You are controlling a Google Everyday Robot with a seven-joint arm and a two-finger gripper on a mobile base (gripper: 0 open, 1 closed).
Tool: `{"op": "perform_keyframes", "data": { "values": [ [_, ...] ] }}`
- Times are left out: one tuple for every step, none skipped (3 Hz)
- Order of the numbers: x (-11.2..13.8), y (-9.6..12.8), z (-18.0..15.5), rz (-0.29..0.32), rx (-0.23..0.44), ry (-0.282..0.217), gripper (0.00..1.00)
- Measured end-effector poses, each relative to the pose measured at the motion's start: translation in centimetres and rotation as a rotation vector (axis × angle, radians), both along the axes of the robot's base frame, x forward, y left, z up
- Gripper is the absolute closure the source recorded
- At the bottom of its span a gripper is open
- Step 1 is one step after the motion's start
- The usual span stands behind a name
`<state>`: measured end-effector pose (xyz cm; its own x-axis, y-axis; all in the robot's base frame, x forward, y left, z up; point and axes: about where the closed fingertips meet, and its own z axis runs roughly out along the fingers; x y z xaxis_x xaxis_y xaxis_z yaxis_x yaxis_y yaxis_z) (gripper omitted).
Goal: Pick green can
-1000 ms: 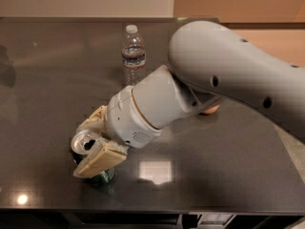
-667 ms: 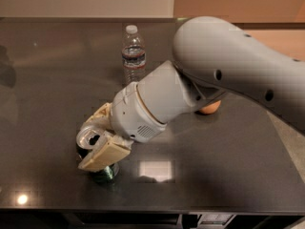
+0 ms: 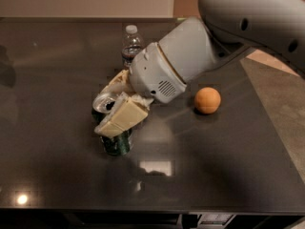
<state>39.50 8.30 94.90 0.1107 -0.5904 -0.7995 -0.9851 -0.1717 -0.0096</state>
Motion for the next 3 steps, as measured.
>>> {"op": "perform_keyframes", "data": {
  "values": [
    [1.2,-1.6,3.7,0.011,0.031,0.001,1.00],
    [1.6,-2.8,7.6,0.031,0.074,-0.020,1.00],
    [1.6,-2.8,7.6,0.031,0.074,-0.020,1.00]
  ]
}}
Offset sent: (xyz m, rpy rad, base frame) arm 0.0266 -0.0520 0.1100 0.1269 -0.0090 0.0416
